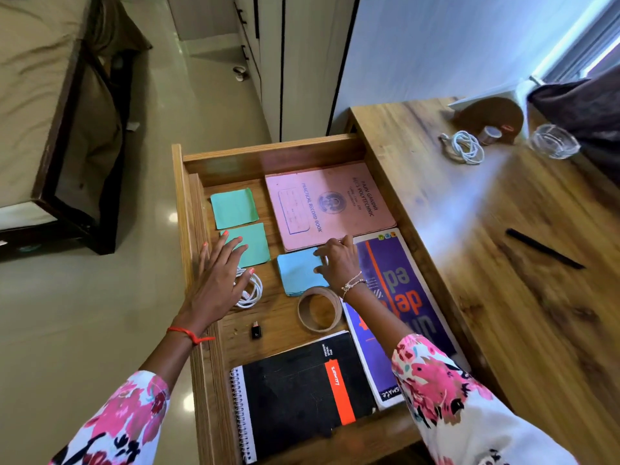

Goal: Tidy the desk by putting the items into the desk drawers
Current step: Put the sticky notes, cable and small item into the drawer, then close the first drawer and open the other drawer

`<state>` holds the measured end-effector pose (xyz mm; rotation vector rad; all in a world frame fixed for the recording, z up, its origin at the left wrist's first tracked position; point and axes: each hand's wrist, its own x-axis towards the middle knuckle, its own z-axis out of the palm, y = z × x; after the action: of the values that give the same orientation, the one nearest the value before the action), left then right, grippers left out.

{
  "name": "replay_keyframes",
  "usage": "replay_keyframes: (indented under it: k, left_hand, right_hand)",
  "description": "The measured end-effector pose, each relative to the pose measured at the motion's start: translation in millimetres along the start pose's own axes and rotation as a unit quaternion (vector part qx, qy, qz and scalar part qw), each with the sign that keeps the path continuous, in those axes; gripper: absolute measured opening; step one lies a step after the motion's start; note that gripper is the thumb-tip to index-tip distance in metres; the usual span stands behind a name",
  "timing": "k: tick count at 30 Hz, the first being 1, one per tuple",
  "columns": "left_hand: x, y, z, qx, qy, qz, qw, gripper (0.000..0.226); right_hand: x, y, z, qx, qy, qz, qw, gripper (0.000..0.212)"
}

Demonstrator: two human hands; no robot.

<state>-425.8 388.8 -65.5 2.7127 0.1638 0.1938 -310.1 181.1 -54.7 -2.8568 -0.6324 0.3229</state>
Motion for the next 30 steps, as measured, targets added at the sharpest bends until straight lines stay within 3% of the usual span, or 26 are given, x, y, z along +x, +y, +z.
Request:
replay_keyframes:
  k: [9, 16, 20, 27, 30]
  left_hand:
    - [2.5, 5.5, -4.9, -0.017, -0.043, 0.071, 0.996, 0.044]
    - [-13.1, -4.8, -10.8, -0.001, -0.094, 0.139, 0.986, 0.058]
    - [-20.7, -8.4, -14.1, -0.009, -0.108, 0.168, 0.980, 0.068]
    - [-43.6, -7.3, -27.8, -0.031, -0.117, 0.242, 0.963, 0.045]
    - [-59.8, -13.7, -38.4, 0.002, -0.115, 0.299, 0.947, 0.052]
  right_hand:
    - [-65.5, 30.8, -7.4, 0.070, 0.082, 0.134, 0.985, 0.026]
    - [-122.7, 29.6, -13.5, 0.115, 0.169, 0.220, 0.954, 0.020]
    - [-145.7, 17.4, -17.9, 0.137, 0.209, 0.250, 0.935, 0.020]
    - [-195.1, -32.5, -3.2, 0.132, 0.262, 0.286, 0.912, 0.019]
    - [-217.7, -66.2, 7.6, 0.113, 0.274, 0.303, 0.906, 0.019]
